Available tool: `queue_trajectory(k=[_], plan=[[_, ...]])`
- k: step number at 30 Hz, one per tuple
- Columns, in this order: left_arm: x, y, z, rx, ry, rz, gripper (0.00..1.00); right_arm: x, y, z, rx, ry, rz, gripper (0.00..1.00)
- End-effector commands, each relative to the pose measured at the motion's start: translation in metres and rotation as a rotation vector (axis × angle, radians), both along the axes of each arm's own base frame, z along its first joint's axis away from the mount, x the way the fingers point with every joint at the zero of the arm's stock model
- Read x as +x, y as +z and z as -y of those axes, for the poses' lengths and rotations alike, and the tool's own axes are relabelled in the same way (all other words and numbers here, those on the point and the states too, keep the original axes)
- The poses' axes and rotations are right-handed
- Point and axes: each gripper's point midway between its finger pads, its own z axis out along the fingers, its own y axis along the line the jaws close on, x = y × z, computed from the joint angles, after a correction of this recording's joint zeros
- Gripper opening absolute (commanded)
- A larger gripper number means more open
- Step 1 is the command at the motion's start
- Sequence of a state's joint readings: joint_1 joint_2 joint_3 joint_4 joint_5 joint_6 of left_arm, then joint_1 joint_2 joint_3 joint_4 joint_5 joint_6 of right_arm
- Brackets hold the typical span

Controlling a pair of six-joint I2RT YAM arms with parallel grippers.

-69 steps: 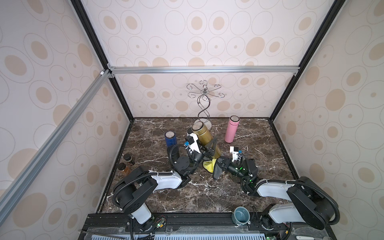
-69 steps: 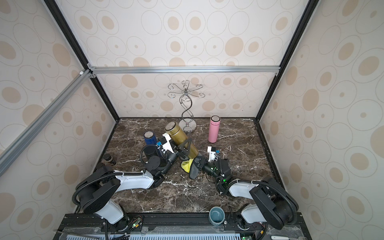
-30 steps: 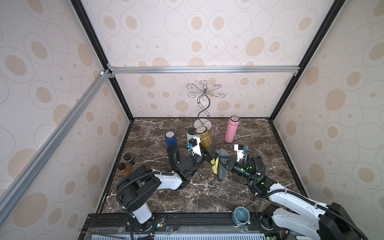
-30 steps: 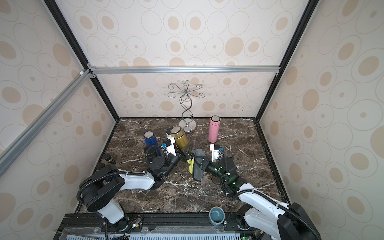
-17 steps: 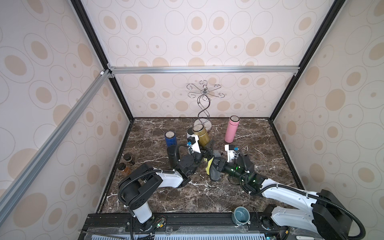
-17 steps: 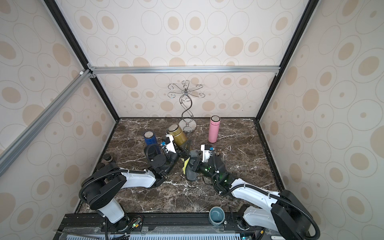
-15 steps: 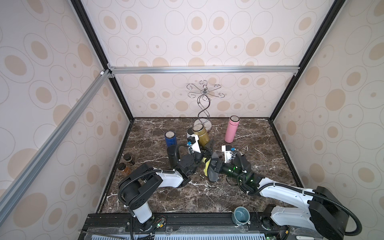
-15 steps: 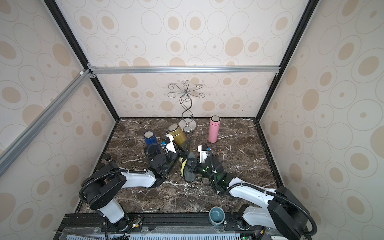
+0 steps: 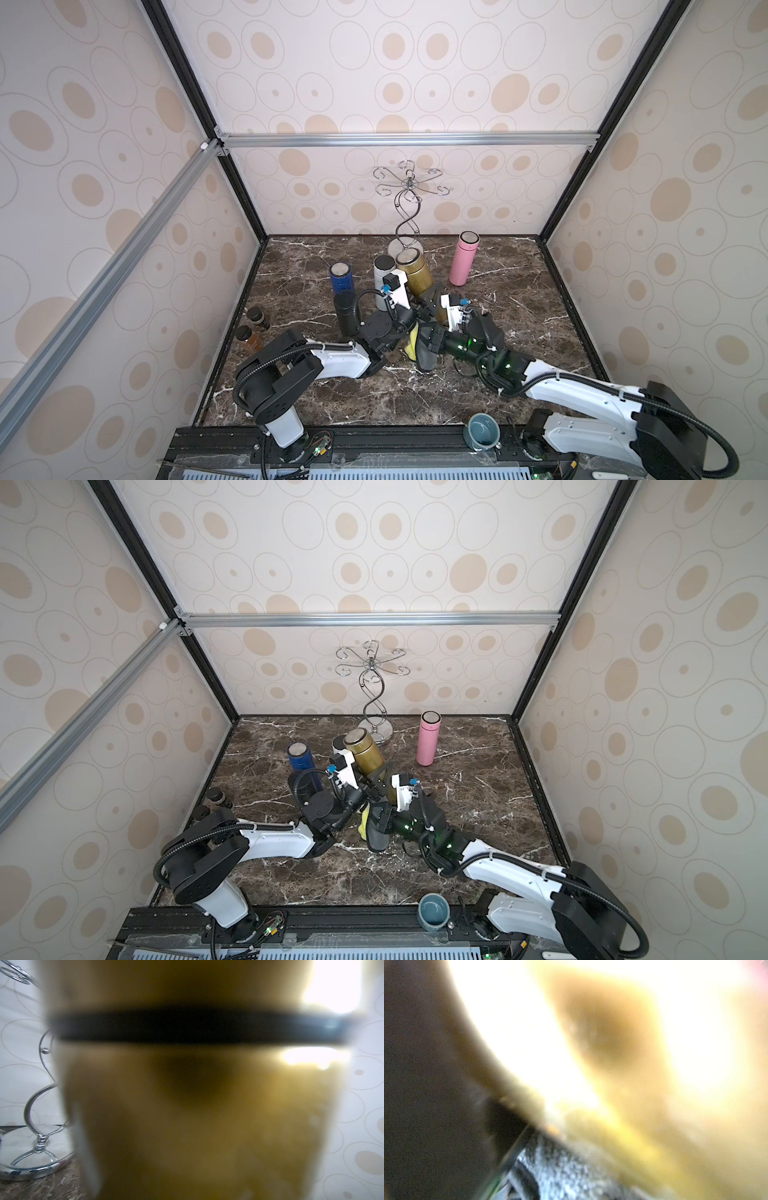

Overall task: Wipe the surface of the thermos
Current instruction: Wipe the dirt from the surface of the thermos, then place the thermos at the center of the board.

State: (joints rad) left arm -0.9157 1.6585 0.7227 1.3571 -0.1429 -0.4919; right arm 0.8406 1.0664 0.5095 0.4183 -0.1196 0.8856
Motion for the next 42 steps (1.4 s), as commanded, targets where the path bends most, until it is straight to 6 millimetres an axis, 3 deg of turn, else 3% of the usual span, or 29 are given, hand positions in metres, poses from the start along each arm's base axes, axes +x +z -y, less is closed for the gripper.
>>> queue_trajectory(k=[1, 10, 13, 17, 20, 26, 33, 42], plan=[[-0.009, 0.032, -0.004, -0.069, -0.02, 0.064, 0.0, 0.012, 0.02, 0.032, -0.023, -0.142, 0.085, 0.0], [-0.004, 0.028, 0.005, -0.012, -0.013, 0.077, 0.0, -0.021, 0.008, 0.071, -0.075, -0.167, 0.002, 0.0], [-0.001, 0.022, 0.015, 0.017, -0.022, 0.08, 0.0, -0.025, 0.005, 0.104, -0.137, -0.27, -0.008, 0.0], [0.007, 0.012, 0.03, 0.078, -0.027, 0.087, 0.0, -0.028, 0.022, 0.152, -0.217, -0.431, 0.042, 0.0], [0.016, 0.003, 0.042, 0.119, -0.019, 0.098, 0.0, -0.025, 0.031, 0.173, -0.28, -0.506, 0.075, 0.0], [0.027, -0.015, 0.065, 0.178, 0.003, 0.182, 0.0, -0.017, 0.037, 0.185, -0.36, -0.557, 0.103, 0.0], [0.04, -0.028, 0.086, 0.21, 0.032, 0.279, 0.0, -0.012, 0.012, 0.187, -0.415, -0.565, 0.048, 0.0], [0.065, -0.044, 0.119, 0.264, 0.051, 0.321, 0.0, -0.015, -0.003, 0.204, -0.405, -0.593, -0.019, 0.0]])
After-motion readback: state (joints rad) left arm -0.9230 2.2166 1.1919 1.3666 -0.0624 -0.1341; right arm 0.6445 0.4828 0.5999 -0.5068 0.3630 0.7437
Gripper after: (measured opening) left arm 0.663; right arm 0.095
